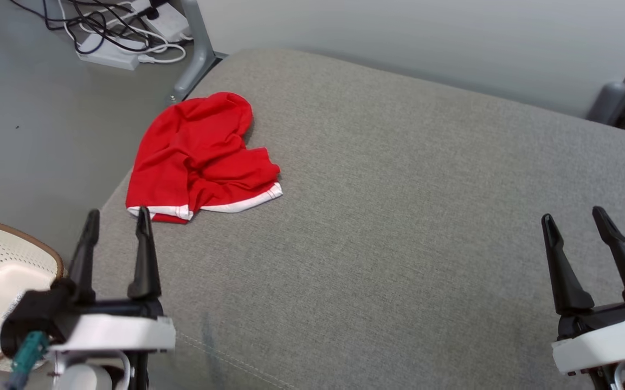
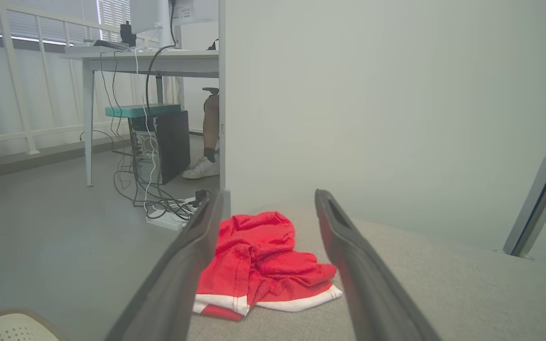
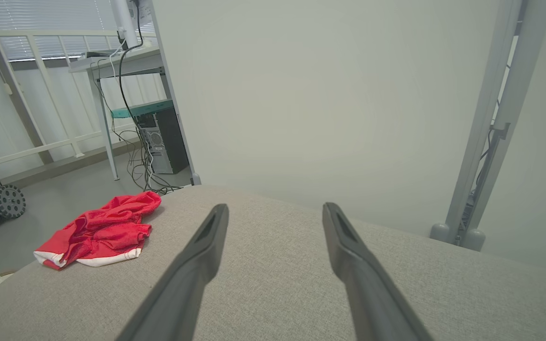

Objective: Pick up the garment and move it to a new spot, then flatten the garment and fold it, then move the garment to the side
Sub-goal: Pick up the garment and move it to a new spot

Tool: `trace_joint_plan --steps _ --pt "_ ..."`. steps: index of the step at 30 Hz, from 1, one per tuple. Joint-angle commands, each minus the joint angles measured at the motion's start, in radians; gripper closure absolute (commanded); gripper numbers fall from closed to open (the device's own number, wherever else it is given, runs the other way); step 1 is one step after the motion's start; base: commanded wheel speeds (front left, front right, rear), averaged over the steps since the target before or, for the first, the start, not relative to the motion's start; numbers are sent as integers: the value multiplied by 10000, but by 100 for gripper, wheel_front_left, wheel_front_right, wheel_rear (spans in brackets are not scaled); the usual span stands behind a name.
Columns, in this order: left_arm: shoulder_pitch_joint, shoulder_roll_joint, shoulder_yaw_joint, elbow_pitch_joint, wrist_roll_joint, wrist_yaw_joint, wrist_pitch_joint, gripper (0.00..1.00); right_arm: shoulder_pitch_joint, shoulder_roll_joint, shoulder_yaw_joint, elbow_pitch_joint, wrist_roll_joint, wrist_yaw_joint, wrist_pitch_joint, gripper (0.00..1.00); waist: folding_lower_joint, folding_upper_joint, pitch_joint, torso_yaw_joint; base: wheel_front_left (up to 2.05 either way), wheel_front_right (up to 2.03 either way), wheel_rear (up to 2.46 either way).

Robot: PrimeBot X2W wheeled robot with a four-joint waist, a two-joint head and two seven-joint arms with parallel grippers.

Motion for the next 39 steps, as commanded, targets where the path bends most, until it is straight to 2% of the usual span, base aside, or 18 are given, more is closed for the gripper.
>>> trace_joint_plan --steps 1,6,8,11,12,18,25,26,28,30,32,39 --pt "-321 -22 115 18 -77 62 -36 0 -130 -107 -6 -86 -7 -8 80 0 0 0 262 -193 0 0 0" --pt "-1545 -160 457 944 -157 -66 -75 0 -494 -256 78 -376 -113 -8 365 0 0 0 1100 -673 0 0 0" --pt "-2167 -276 570 1607 -402 -288 -81 0 -694 -344 155 -466 -127 -8 487 0 0 0 1524 -935 0 0 0" --pt "-3011 -343 768 2970 -818 -606 -69 0 -965 -463 238 -594 -184 -8 592 0 0 0 2128 -1282 0 0 0" --pt "-3575 -345 916 4076 -1141 -890 -14 0 -1156 -537 276 -638 -197 -8 648 0 0 0 2525 -1470 0 0 0" --pt "-5142 -160 1297 7433 -1876 -1744 70 0 -1604 -718 370 -715 -192 -8 770 0 0 0 3463 -1852 0 0 0" --pt "-6365 172 1724 10119 -2214 -2327 -39 0 -1994 -883 477 -663 -167 -8 760 0 0 0 3944 -2083 0 0 0" --pt "-6500 255 1792 10334 -2204 -2382 -69 2 -2032 -884 464 -641 -172 -8 747 0 0 0 3964 -2100 0 0 0" --pt "-6684 361 1881 10620 -2100 -2454 -100 100 -2079 -880 448 -588 -161 -8 702 0 0 0 3970 -2130 0 0 0" --pt "-6764 518 2115 10406 -1910 -2455 -108 100 -2076 -884 415 -542 -154 -8 631 0 0 0 3917 -2151 0 0 0" --pt "-6583 466 2399 9817 -1577 -2274 -106 100 -2065 -855 363 -473 -169 -8 569 0 0 0 3809 -2153 0 0 0" --pt "-5380 202 3473 6838 -110 -2038 -107 100 -1912 -669 135 -202 -180 -8 235 0 0 0 2958 -2300 0 0 0"
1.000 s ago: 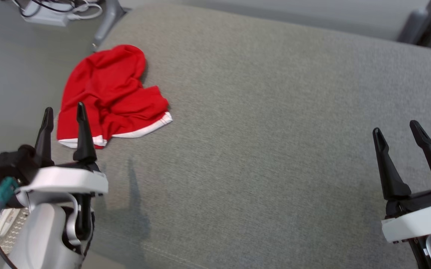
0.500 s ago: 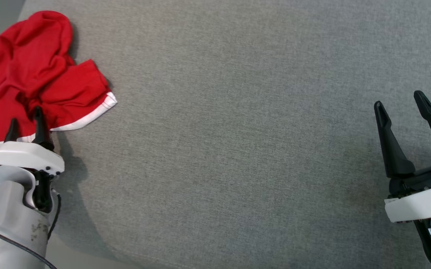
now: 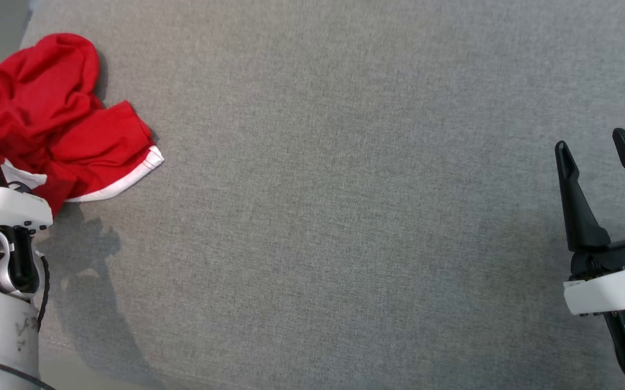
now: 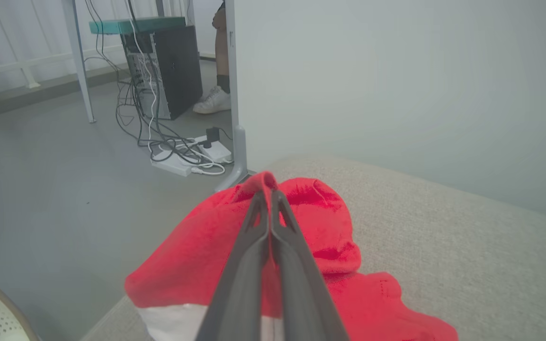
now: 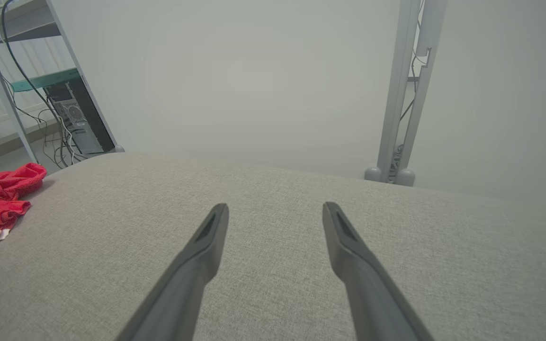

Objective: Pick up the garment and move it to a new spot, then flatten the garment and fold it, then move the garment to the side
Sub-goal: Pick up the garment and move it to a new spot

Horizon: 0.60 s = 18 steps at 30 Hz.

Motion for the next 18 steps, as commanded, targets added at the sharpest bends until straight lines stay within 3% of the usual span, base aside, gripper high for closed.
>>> trace_joint_plan --steps 1,5,13,14,18 --pt "75 -16 52 -101 76 20 -30 100 86 -15 -61 13 -8 -8 -70 0 0 0 -285 -80 0 0 0" --pt "1040 -345 185 -2026 914 125 -31 100 278 83 -225 268 46 -8 -288 0 0 0 -946 -231 0 0 0" --pt "3068 -731 -531 -5188 1800 381 358 100 921 369 -438 575 124 -8 -547 0 0 0 -2057 -673 0 0 0" --pt "5594 -1126 -1440 -9209 2214 824 1966 100 1469 634 -385 790 238 -8 -796 0 0 0 -2723 -1571 0 0 0" --pt "5441 -1140 -1954 -9856 2284 600 2272 100 1369 692 -373 794 270 -8 -836 0 0 0 -2645 -1928 0 0 0"
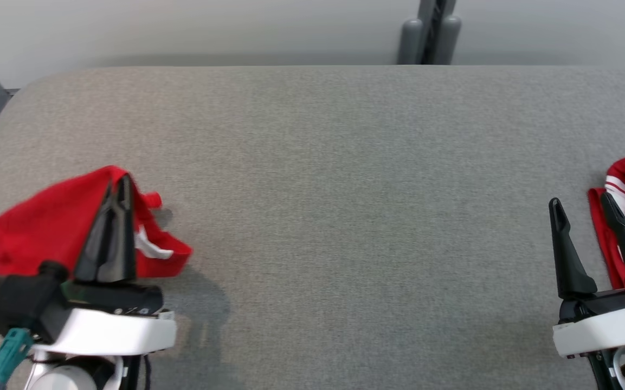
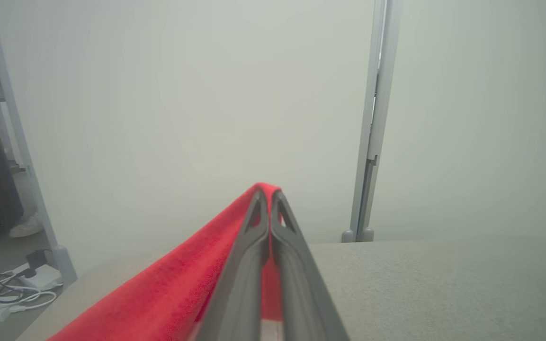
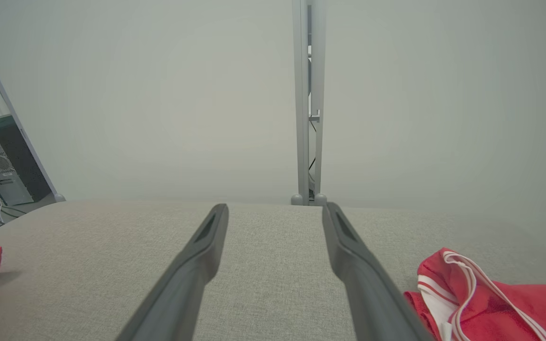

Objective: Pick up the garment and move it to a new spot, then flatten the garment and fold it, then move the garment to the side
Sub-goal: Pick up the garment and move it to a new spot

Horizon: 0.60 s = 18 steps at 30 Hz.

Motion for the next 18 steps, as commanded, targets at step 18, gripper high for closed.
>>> trace_joint_plan --steps 18 --pt "-2893 -669 -2982 1003 -54 -1167 648 100 -663 169 1049 651 389 -8 -722 0 0 0 1378 -3998 0 0 0"
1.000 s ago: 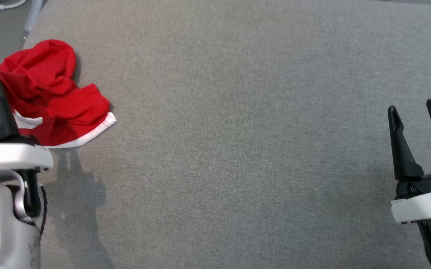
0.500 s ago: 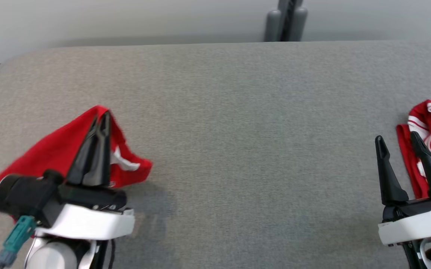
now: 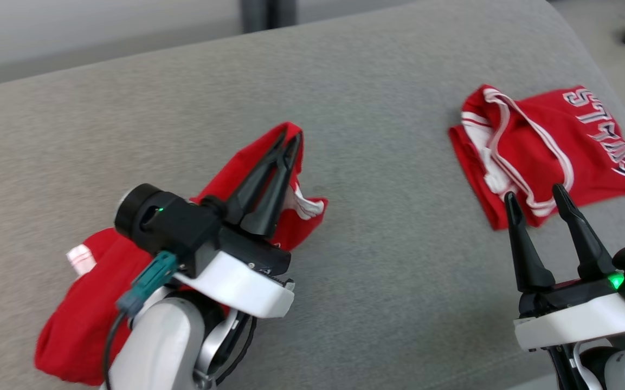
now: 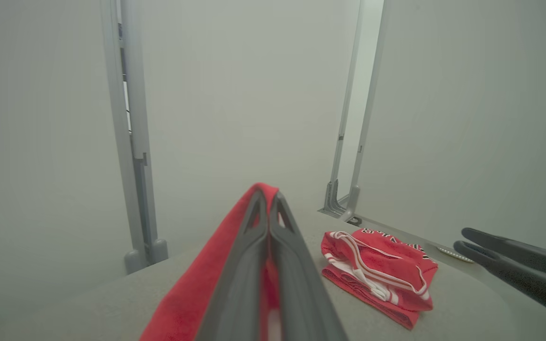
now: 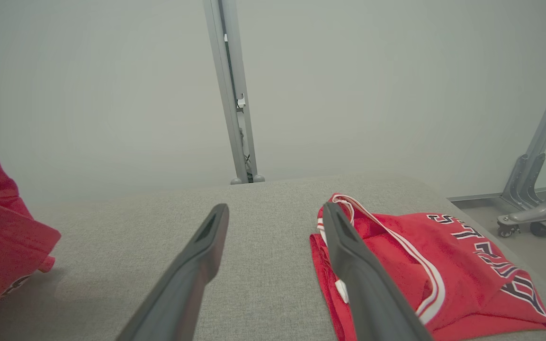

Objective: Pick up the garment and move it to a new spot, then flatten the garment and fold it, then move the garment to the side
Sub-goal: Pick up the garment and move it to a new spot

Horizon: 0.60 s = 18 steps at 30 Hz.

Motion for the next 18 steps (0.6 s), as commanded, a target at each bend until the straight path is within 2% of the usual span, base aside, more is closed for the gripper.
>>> trace_joint_plan --steps 1,5,10,13,14,18 --pt "-163 30 -57 209 -15 -45 36 100 -70 17 5 83 80 -6 -126 0 0 0 641 -1042 0 0 0" --pt "-471 23 -319 1410 92 -42 91 100 -142 49 67 413 299 -4 -443 0 0 0 1103 -1677 0 0 0" --pt "-801 182 -257 3039 86 -133 -25 100 -272 61 137 771 549 -4 -777 0 0 0 1524 -2032 0 0 0" --pt "-909 263 -335 3615 141 -189 -165 40 -340 54 91 977 649 -6 -970 0 0 0 1597 -2015 0 0 0" --pt "-932 270 -373 3715 139 -219 -224 0 -371 53 28 1054 644 -6 -999 0 0 0 1579 -1954 0 0 0" --pt "-873 319 -409 3739 78 -267 -522 0 -462 51 -191 1312 536 -6 -1105 0 0 0 1322 -1575 0 0 0"
